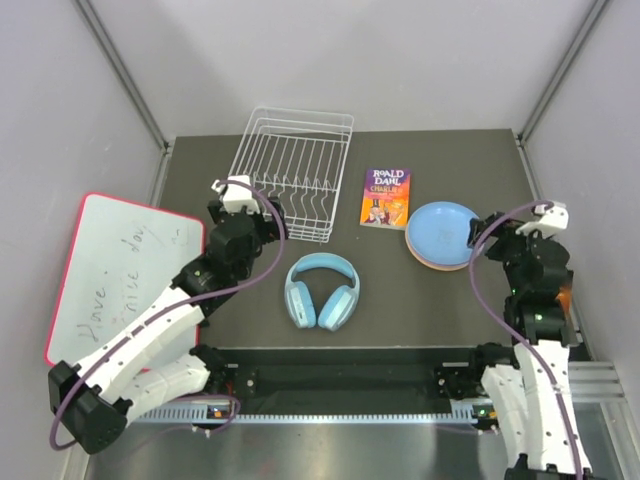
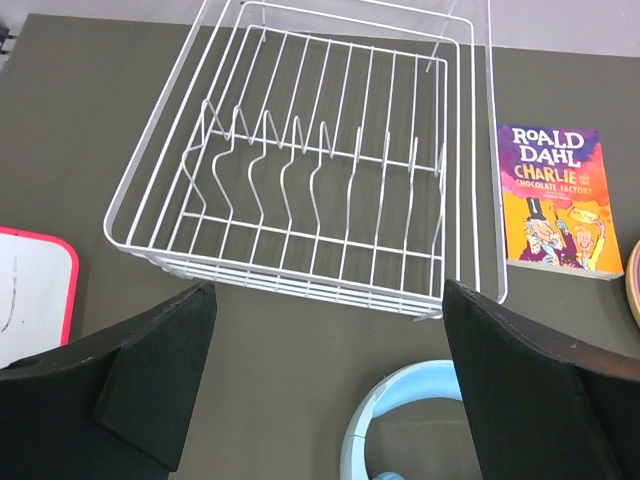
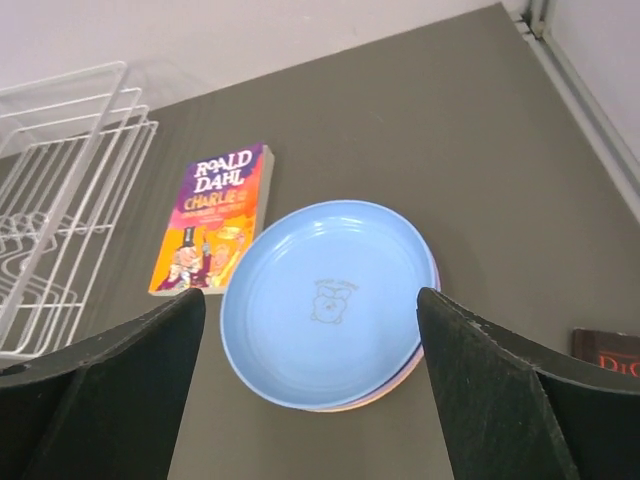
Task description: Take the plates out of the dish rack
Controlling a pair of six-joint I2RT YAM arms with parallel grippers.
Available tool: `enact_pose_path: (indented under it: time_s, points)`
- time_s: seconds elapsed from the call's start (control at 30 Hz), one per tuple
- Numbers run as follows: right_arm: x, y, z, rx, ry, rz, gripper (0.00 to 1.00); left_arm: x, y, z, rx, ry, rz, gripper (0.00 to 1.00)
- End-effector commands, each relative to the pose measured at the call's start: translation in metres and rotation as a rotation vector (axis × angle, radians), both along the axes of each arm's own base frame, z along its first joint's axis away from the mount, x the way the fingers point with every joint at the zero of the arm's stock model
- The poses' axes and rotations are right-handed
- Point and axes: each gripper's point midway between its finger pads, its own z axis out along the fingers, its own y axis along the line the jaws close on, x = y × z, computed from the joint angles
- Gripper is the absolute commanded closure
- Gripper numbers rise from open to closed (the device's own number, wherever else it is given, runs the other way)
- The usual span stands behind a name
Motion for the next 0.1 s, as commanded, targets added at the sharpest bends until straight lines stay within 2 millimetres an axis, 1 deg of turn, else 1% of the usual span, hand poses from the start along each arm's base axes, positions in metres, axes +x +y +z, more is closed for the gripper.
enact_pose_path:
  time_s: [0.0,0.03,0.07]
  points:
    - [0.0098,-0.0132,-0.0017,-0.052,0.013,-0.082,0.12,0.0028,0.0019,0.0052,-0.003,-0.026,0.015,0.01]
    - [0.011,-0.0161,-0.0022,-0.056,0.013,-0.103,0.11,0.0025,0.0012,0.0052,0.0,-0.027,0.008,0.01]
    - [0.0132,-0.012,-0.0047,-0.062,0.021,-0.092,0.1,0.0023,0.0014,0.0072,-0.004,-0.034,0.008,0.01]
